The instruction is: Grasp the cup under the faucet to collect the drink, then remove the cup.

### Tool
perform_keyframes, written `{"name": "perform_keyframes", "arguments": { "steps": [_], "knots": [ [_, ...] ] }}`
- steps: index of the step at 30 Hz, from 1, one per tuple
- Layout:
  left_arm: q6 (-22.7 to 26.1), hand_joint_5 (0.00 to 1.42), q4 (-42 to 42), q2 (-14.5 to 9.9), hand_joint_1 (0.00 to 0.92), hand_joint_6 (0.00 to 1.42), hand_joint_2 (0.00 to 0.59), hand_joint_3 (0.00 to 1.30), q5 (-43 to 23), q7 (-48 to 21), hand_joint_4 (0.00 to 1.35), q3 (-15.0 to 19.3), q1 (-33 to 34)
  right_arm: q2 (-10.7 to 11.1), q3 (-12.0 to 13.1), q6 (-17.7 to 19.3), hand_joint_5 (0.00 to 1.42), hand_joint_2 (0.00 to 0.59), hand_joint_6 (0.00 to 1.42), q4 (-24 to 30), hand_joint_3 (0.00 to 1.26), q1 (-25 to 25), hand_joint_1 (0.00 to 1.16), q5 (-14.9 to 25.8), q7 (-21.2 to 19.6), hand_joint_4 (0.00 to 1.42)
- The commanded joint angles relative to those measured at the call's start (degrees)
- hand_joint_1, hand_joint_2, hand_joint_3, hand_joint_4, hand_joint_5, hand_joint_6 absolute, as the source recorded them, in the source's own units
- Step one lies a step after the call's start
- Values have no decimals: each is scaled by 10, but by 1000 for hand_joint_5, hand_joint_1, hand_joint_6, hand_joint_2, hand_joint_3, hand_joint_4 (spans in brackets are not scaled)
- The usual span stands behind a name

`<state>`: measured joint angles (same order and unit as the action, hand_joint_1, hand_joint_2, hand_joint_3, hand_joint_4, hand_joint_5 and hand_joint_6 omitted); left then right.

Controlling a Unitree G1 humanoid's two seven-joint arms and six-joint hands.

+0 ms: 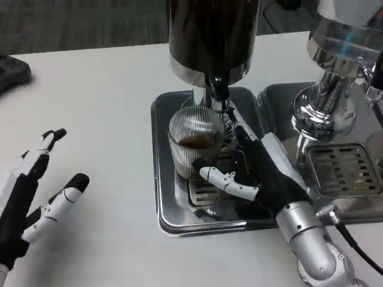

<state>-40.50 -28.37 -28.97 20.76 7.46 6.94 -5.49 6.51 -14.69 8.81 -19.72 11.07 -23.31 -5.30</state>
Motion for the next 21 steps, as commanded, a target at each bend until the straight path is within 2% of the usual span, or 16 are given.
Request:
{"name": "perform_keyframes", "arguments": {
  "steps": [1,12,21],
  "knots": [
    [7,35,-5,-5,0,0,198,99,-2,2,0,-4,-1,-6,-5,11,0,199,0,8,0,-2,549,2,-5,0],
    [9,36,-1,-2,0,0,201,102,-7,1,0,-4,-8,-13,-7,27,1,196,27,4,0,-1,569,-3,-23,1],
    [11,46,3,-2,0,0,202,112,-7,2,0,-4,-12,-13,-11,37,184,185,238,-5,15,3,615,-2,-25,108]
  ]
}}
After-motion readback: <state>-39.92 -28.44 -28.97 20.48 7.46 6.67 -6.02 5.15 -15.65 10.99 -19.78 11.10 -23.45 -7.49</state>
